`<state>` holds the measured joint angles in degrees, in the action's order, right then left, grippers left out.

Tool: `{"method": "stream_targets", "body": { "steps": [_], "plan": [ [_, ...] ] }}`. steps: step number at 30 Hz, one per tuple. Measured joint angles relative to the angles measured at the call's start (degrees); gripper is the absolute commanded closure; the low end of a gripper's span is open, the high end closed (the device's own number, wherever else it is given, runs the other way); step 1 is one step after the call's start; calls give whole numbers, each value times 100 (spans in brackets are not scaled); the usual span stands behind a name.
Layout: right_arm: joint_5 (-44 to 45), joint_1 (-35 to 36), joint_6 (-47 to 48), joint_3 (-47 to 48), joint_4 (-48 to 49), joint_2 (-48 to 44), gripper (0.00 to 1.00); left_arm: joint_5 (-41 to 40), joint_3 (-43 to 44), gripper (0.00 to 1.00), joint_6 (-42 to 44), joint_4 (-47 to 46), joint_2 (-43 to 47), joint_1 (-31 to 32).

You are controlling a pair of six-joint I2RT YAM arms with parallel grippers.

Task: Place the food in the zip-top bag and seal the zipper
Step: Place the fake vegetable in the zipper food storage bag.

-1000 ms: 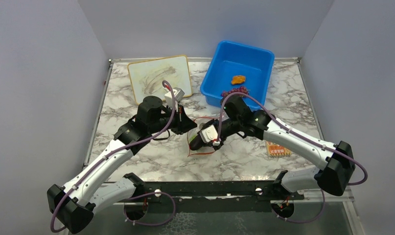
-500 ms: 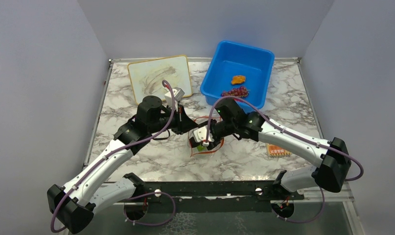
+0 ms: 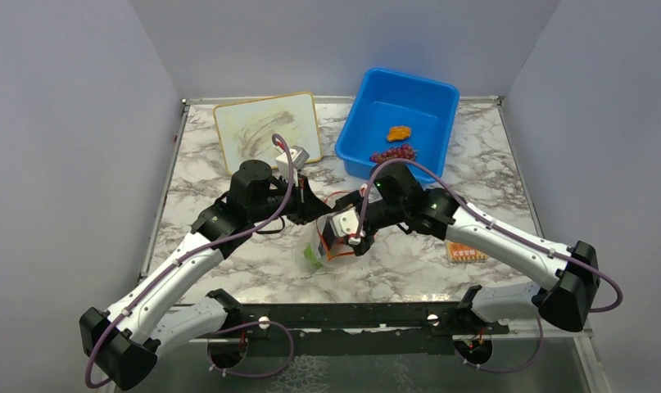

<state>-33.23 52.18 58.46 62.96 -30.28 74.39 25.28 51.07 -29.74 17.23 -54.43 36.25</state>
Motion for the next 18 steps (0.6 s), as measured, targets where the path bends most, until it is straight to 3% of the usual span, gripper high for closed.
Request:
{"method": "stream_targets", "body": {
  "steps": [5, 11, 18],
  "plan": [
    [-328, -17, -564, -28, 173, -358, 32, -236, -4, 100, 160, 116, 35, -2],
    [-695, 24, -2190, -321, 1886, -1088, 32, -697, -13, 100, 400, 208, 42, -2],
    [391, 28, -4728, -319, 2907, -1305, 31, -1228, 9, 100, 623, 426, 42, 0]
  ]
}}
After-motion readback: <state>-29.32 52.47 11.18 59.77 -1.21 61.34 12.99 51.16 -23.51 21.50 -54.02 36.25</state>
